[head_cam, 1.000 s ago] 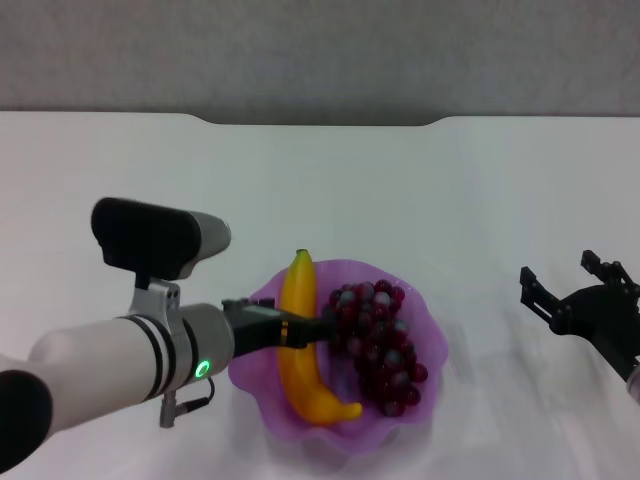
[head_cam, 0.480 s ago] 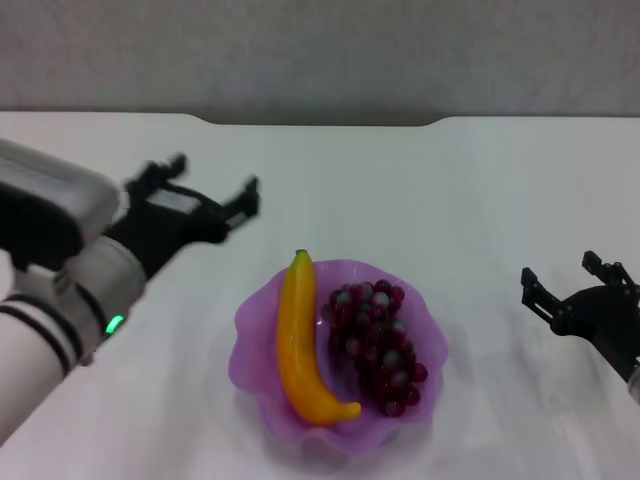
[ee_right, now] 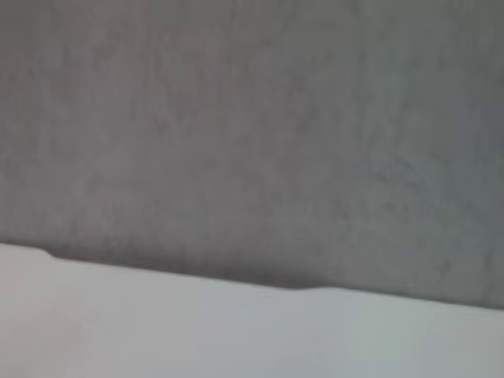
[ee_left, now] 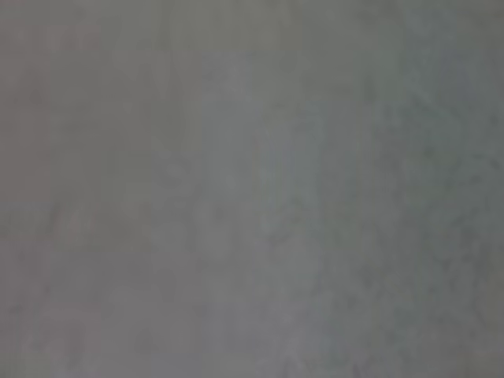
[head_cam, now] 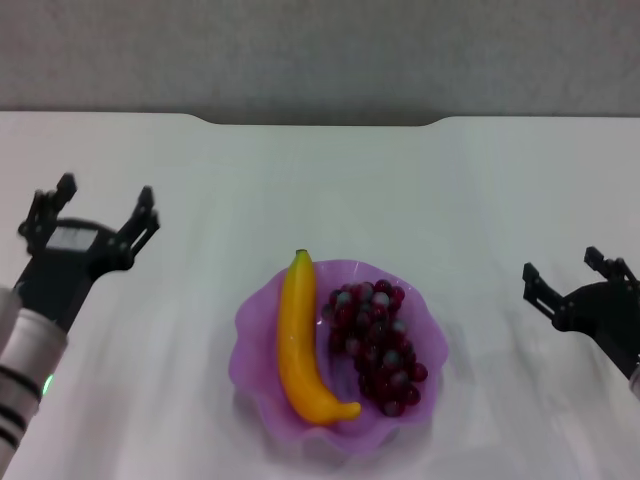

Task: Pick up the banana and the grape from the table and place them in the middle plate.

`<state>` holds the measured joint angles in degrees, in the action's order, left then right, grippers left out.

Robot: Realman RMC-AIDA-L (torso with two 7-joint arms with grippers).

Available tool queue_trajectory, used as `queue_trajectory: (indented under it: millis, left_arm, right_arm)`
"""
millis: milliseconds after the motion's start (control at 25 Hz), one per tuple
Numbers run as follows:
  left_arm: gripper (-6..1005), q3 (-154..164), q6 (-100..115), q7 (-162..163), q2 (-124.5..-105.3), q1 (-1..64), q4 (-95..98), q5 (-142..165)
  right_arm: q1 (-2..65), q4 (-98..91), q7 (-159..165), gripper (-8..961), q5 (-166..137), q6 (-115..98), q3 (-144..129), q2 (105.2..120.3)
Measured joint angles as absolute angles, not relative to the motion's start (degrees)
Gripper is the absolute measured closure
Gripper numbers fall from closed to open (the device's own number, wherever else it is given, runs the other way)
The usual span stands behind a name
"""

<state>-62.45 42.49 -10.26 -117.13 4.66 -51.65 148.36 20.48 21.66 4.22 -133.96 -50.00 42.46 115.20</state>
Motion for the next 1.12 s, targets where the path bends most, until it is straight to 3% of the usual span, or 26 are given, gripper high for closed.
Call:
queue_trajectory:
  millis: [440, 1120]
  left_arm:
    - [91, -64.6, 54.0, 8.0, -117.29, 11.9, -26.4, 145.7]
    - [91, -64.3, 56.3, 9.7, -117.25, 14.1, -22.3, 143.6]
  right_arm:
    - [21.4, 21.8, -1.4, 59, -132.6, -59.2, 42.6, 115.32]
    - [17.5, 19.7, -3.1, 59, -128.0, -65.3, 42.9, 115.09]
